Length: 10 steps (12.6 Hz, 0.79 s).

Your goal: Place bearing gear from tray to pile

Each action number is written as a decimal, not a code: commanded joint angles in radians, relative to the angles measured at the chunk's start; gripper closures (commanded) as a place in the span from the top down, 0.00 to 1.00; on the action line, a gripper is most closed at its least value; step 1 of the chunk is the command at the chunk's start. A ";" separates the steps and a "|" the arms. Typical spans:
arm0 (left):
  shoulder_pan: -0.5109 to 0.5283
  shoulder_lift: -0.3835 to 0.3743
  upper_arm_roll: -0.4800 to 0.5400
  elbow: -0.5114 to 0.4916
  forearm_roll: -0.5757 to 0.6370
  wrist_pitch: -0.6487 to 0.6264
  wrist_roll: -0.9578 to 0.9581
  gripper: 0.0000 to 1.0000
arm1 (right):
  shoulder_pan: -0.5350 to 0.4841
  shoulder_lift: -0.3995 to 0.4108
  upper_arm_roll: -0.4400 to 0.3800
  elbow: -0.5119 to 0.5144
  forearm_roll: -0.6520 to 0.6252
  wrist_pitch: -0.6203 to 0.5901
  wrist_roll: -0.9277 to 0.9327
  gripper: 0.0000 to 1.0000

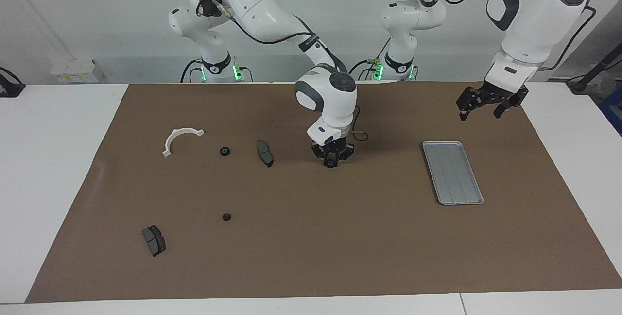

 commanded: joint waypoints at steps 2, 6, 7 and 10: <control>-0.007 -0.026 0.003 -0.024 0.019 -0.002 -0.017 1.00 | -0.014 -0.006 0.006 -0.001 -0.029 0.003 0.012 0.00; -0.008 -0.026 0.003 -0.024 0.017 0.002 -0.018 1.00 | -0.091 -0.067 -0.004 -0.041 -0.027 -0.002 0.003 0.00; -0.008 -0.026 0.003 -0.024 0.017 0.004 -0.018 1.00 | -0.125 -0.100 -0.002 -0.070 -0.026 0.003 -0.006 0.00; -0.010 -0.024 0.003 -0.034 0.015 0.004 -0.018 1.00 | -0.289 -0.260 0.001 -0.266 -0.009 0.014 -0.203 0.00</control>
